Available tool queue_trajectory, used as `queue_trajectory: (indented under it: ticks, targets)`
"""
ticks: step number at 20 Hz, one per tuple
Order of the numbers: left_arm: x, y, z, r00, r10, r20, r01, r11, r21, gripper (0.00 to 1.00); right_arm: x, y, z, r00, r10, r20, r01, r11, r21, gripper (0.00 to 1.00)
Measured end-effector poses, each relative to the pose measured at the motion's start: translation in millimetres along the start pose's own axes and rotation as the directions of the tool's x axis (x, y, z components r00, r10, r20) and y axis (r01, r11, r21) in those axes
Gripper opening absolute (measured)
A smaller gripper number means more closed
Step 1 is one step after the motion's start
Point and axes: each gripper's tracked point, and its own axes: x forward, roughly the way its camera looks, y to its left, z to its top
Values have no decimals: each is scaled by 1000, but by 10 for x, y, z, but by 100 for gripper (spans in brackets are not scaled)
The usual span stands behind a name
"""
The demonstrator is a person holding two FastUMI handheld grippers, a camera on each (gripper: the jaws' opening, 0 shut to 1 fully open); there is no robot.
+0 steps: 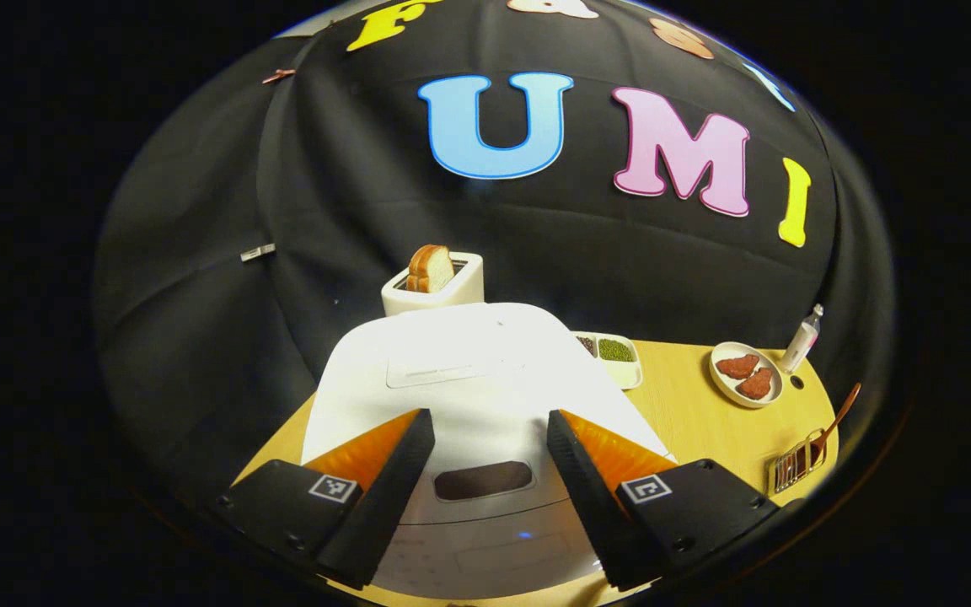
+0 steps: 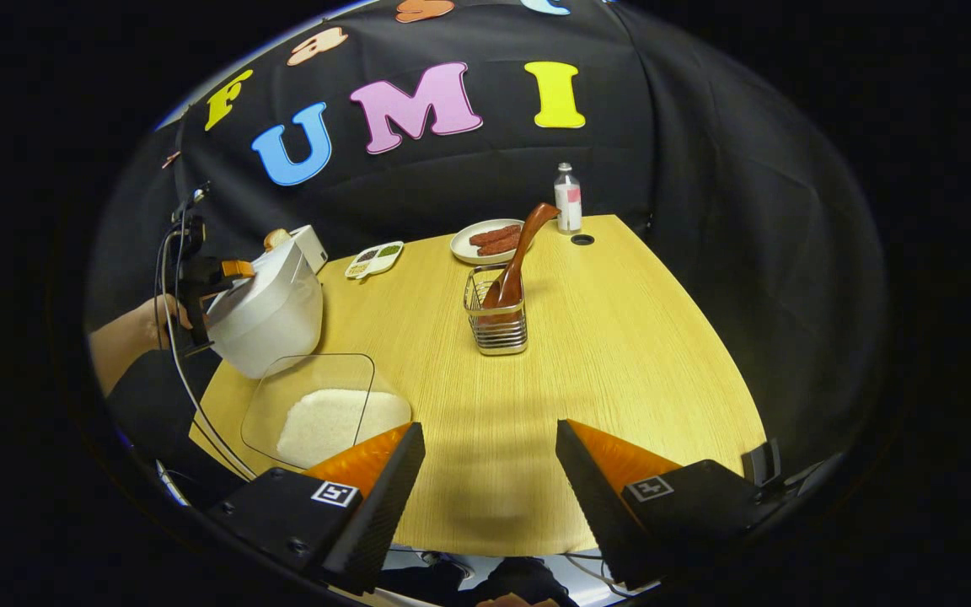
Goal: Close the left gripper, press the button to open the rice cooker; take a wooden spoon from the chopstick holder with the right hand, scoop a spoonful of rice and pour it into the rice cooker, then put the wooden spoon back into the chopstick holder.
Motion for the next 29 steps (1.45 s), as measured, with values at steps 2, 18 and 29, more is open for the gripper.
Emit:
queue_trajectory:
  ticks: [2, 18, 29]
  targets:
    - [-79, 67, 37, 999, 32, 15, -32, 999, 8, 98, -22, 26, 1, 1000, 13, 2, -13, 1000, -15, 99]
    - [-3434, -350, 295, 887, -150, 436, 128, 989, 80, 96, -1149, 495, 1305, 893, -7, 450, 100, 978, -183, 99]
    - [-3978, 326, -61, 891, -173, 419, 151, 985, 85, 99, -2074, 930, 1034, 805, -66, 590, 227, 953, -203, 99]
